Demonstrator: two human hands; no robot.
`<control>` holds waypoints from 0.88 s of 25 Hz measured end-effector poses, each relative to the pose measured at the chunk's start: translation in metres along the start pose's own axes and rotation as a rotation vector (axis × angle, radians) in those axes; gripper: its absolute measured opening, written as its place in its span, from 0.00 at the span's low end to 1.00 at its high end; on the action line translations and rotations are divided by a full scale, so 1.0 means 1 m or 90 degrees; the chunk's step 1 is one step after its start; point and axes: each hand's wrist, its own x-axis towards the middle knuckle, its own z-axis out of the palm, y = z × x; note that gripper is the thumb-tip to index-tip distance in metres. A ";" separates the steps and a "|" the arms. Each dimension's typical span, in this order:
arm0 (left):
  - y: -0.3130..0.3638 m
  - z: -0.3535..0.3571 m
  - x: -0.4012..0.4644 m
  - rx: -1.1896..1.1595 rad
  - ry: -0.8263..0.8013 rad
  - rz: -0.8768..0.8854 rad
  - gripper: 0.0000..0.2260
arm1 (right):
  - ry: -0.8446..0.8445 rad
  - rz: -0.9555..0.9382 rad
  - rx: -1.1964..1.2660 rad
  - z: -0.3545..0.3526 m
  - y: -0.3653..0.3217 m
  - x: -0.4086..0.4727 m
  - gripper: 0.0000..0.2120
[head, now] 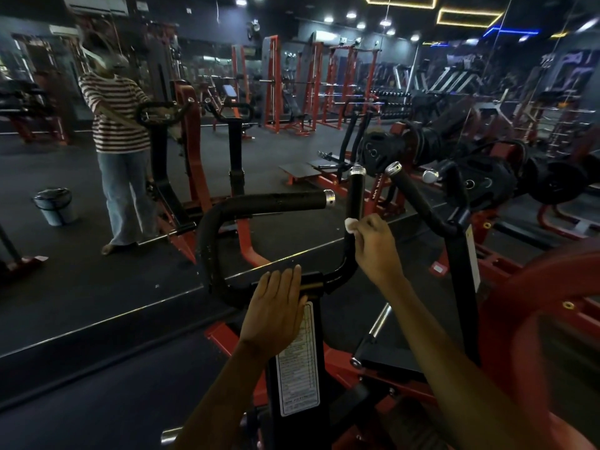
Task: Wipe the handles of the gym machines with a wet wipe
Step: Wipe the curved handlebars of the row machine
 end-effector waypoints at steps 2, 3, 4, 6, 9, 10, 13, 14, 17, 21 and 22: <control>-0.001 0.001 -0.001 0.002 -0.008 0.002 0.24 | 0.003 0.004 0.002 0.002 -0.002 -0.009 0.09; -0.001 0.002 -0.001 0.005 -0.010 0.003 0.24 | 0.005 0.006 0.002 0.004 -0.002 -0.014 0.09; -0.001 0.002 -0.001 0.007 -0.008 0.003 0.24 | 0.007 0.009 0.003 0.005 -0.002 -0.018 0.09; -0.001 0.002 -0.001 0.007 -0.003 0.003 0.24 | 0.013 0.018 0.009 0.008 -0.004 -0.027 0.10; 0.000 0.001 -0.001 0.002 0.004 0.004 0.24 | 0.021 0.026 0.020 0.010 -0.008 -0.039 0.13; 0.000 0.001 -0.002 0.000 0.007 0.004 0.24 | 0.027 0.020 0.020 0.011 -0.009 -0.043 0.15; 0.000 0.001 -0.002 -0.008 0.009 0.001 0.24 | 0.029 0.037 0.036 0.015 -0.014 -0.056 0.11; 0.000 0.000 -0.002 -0.008 0.010 0.000 0.24 | 0.030 0.051 0.046 0.017 -0.016 -0.060 0.10; 0.002 0.002 -0.004 -0.005 0.011 -0.009 0.24 | 0.043 0.063 0.081 0.022 -0.026 -0.074 0.08; 0.003 0.001 -0.004 -0.020 -0.001 -0.021 0.24 | 0.035 0.092 0.161 0.030 -0.050 -0.088 0.06; 0.003 0.000 -0.005 -0.024 -0.002 -0.022 0.24 | 0.040 0.095 0.172 0.032 -0.056 -0.091 0.06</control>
